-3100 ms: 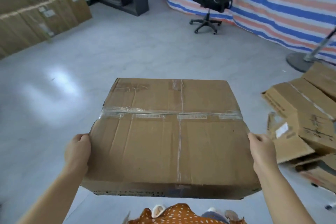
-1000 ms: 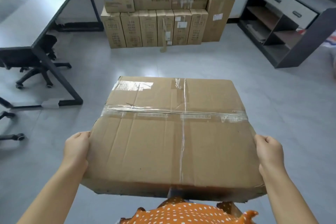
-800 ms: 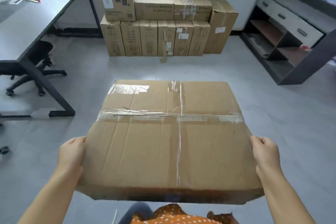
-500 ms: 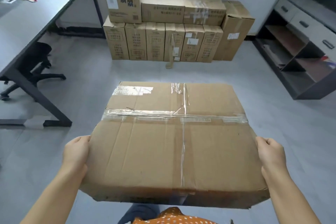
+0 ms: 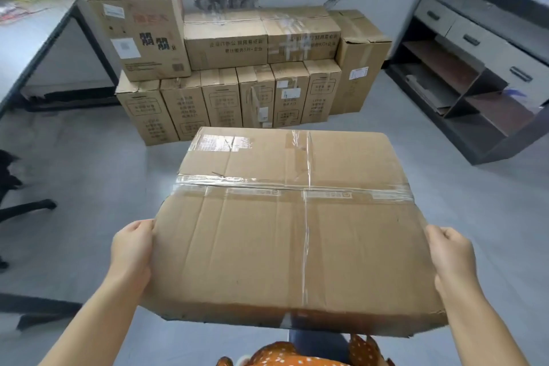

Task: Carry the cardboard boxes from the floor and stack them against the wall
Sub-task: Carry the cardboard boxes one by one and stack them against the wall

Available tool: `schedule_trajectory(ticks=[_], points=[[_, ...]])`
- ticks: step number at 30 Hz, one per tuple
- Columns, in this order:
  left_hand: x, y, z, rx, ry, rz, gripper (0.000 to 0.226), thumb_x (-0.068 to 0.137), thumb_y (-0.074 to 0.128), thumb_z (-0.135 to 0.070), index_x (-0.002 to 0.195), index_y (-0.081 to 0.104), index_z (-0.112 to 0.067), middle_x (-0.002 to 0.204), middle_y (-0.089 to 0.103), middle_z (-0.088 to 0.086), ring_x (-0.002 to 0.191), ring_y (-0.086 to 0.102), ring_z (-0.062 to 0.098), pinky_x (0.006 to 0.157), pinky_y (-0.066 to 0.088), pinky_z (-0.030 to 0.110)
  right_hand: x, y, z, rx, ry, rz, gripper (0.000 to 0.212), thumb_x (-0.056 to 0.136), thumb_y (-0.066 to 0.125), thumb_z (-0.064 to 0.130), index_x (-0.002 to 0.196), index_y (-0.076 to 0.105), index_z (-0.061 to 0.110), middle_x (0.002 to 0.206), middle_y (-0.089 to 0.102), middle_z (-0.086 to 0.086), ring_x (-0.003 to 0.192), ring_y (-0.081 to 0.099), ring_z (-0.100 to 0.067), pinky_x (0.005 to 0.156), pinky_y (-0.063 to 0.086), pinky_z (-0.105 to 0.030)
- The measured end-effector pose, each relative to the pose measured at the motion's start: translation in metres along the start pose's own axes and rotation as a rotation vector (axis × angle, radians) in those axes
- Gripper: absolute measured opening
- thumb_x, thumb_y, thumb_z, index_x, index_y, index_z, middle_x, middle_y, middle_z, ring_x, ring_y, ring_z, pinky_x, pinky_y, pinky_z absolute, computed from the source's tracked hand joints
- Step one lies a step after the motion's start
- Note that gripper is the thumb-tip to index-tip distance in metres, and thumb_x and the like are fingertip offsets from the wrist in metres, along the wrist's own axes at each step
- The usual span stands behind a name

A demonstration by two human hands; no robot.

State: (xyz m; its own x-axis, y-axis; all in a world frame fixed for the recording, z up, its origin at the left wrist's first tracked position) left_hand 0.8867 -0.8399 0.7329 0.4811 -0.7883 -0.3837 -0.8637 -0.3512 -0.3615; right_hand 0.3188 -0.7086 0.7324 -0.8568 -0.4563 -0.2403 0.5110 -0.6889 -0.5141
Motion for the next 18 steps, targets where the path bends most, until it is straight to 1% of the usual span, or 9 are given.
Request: schedule_trajectory(ticks=[3, 6, 10, 12, 14, 18], points=[[0.042, 0.047, -0.024, 0.024, -0.002, 0.030, 0.020, 0.087, 0.048, -0.006, 0.091, 0.067, 0.000, 0.088, 0.058, 0.009, 0.070, 0.042, 0.021, 0.055, 0.033, 0.029, 0.047, 0.031, 0.021, 0.005, 0.030, 0.000, 0.013, 0.083, 0.049, 0.012, 0.070, 0.046, 0.008, 0.064, 0.040, -0.005, 0.063, 0.035, -0.021, 0.059, 0.026, -0.033], [0.084, 0.089, -0.051, 0.009, -0.030, 0.010, 0.015, 0.086, 0.049, -0.005, 0.086, 0.063, 0.000, 0.085, 0.050, 0.011, 0.075, 0.036, 0.021, 0.054, 0.027, 0.030, 0.099, 0.077, 0.057, 0.012, 0.019, 0.040, 0.015, 0.083, 0.049, 0.011, 0.070, 0.044, 0.008, 0.066, 0.041, -0.008, 0.066, 0.038, -0.022, 0.061, 0.028, -0.034], [0.136, 0.134, -0.098, -0.030, -0.034, -0.059, 0.014, 0.086, 0.050, -0.004, 0.086, 0.063, 0.001, 0.078, 0.049, 0.012, 0.067, 0.036, 0.020, 0.053, 0.027, 0.030, 0.176, 0.138, 0.115, -0.016, 0.008, 0.100, 0.013, 0.084, 0.049, 0.013, 0.073, 0.046, 0.007, 0.069, 0.042, -0.010, 0.067, 0.039, -0.023, 0.062, 0.029, -0.036], [0.160, 0.158, -0.129, -0.055, -0.012, -0.075, 0.015, 0.087, 0.050, -0.003, 0.089, 0.064, 0.003, 0.072, 0.048, 0.008, 0.061, 0.036, 0.016, 0.052, 0.028, 0.029, 0.212, 0.169, 0.155, -0.007, -0.022, 0.125, 0.016, 0.084, 0.050, 0.013, 0.070, 0.044, 0.008, 0.068, 0.042, -0.010, 0.066, 0.039, -0.023, 0.062, 0.029, -0.035], [0.184, 0.178, -0.151, -0.064, -0.007, -0.115, 0.014, 0.087, 0.049, -0.003, 0.088, 0.063, 0.001, 0.067, 0.047, 0.003, 0.057, 0.036, 0.011, 0.050, 0.029, 0.026, 0.244, 0.196, 0.197, -0.019, -0.059, 0.116, 0.022, 0.085, 0.049, 0.013, 0.065, 0.042, 0.009, 0.064, 0.042, -0.007, 0.062, 0.038, -0.023, 0.060, 0.029, -0.034], [0.237, 0.200, -0.181, -0.176, -0.053, -0.171, 0.017, 0.086, 0.051, -0.004, 0.074, 0.063, -0.006, 0.072, 0.057, 0.001, 0.061, 0.045, 0.012, 0.053, 0.036, 0.028, 0.291, 0.261, 0.276, -0.030, -0.142, 0.149, 0.029, 0.084, 0.048, 0.013, 0.058, 0.036, 0.015, 0.057, 0.035, -0.001, 0.055, 0.030, -0.020, 0.053, 0.022, -0.032]])
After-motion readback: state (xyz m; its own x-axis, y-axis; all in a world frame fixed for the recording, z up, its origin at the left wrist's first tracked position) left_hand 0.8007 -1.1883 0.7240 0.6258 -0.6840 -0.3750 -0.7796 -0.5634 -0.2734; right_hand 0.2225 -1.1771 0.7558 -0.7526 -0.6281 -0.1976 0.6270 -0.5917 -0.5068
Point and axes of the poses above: each hand's wrist, its own x-axis towards the middle knuckle, its own y-axis out of the palm, z = x × y, the point moved 10 cm from there along x, towards the middle knuckle
